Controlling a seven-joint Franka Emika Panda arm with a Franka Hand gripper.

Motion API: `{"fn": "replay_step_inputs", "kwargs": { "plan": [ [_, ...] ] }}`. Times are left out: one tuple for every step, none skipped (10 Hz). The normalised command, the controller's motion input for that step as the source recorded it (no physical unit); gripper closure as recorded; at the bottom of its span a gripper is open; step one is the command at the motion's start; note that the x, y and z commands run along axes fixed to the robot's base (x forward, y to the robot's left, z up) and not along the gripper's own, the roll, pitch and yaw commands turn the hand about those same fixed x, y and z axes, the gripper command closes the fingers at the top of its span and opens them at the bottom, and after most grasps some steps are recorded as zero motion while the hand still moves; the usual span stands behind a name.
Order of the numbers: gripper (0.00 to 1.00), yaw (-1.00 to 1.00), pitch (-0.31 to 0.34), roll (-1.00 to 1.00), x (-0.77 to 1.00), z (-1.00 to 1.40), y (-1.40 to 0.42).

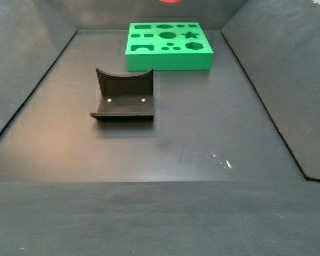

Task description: Insert the oval object.

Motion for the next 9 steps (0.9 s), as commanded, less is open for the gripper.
{"fn": "replay_step_inputs", "kwargs": {
  "plan": [
    [1.00, 0.00, 0.000, 0.00, 0.00, -0.03, 0.00],
    [1.00, 0.13, -0.083, 0.05, -0.16, -0.70, -0.49],
    [1.00, 0.24, -0.147, 0.25, -0.32, -0.78, -0.84],
    [1.00, 0.29, -0.151, 0.25, -0.36, -0.77, -0.80],
    [1.00, 0.34, -0.156, 0.25, -0.39, -0.76, -0.76],
    [1.00, 0.34, -0.163, 0.30, -0.39, -0.68, -0.69],
    [1.00, 0.29, -0.129, 0.37, -0.29, -0.57, -0.64],
    [1.00, 0.24, 0.000, 0.22, 0.05, -0.37, -0.64],
    [1.00, 0.25, 0.031, 0.08, 0.42, -0.34, -0.53]
  ]
}}
